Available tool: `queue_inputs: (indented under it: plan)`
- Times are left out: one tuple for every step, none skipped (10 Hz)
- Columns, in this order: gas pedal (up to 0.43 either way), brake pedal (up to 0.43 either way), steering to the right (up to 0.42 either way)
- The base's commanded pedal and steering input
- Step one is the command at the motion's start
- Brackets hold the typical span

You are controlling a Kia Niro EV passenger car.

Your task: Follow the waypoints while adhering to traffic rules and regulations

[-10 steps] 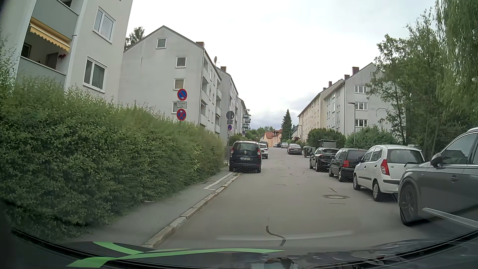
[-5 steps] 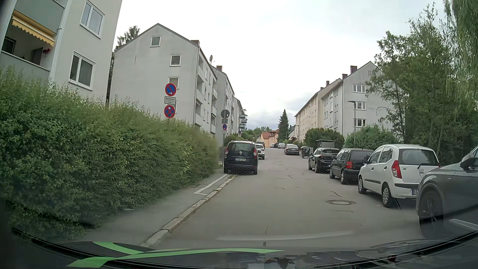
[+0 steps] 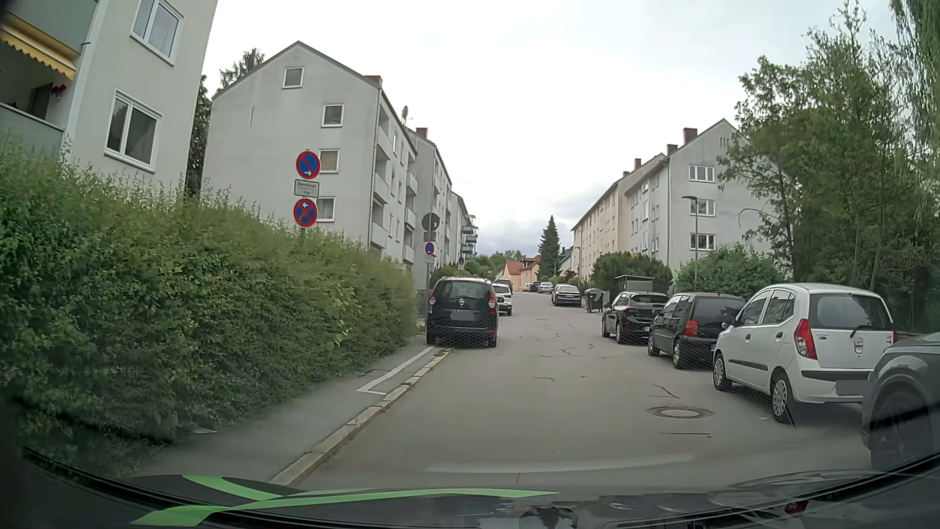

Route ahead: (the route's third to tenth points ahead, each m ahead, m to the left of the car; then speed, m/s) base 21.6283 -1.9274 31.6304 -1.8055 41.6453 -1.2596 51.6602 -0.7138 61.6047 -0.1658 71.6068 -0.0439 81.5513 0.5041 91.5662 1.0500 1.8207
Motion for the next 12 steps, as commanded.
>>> queue_inputs:
  plan:
    - [0.000,0.000,0.063]
    - [0.000,0.000,0.063]
    - [0.028,0.000,0.063]
    - [0.039,0.000,0.064]
    - [0.039,0.000,0.064]
    - [0.039,0.000,0.065]
    - [0.028,0.000,0.067]
    - [0.028,0.000,0.070]
    - [0.028,0.000,0.071]
    - [0.028,0.000,0.071]
    - [0.028,0.000,0.072]
    - [0.028,0.000,0.072]
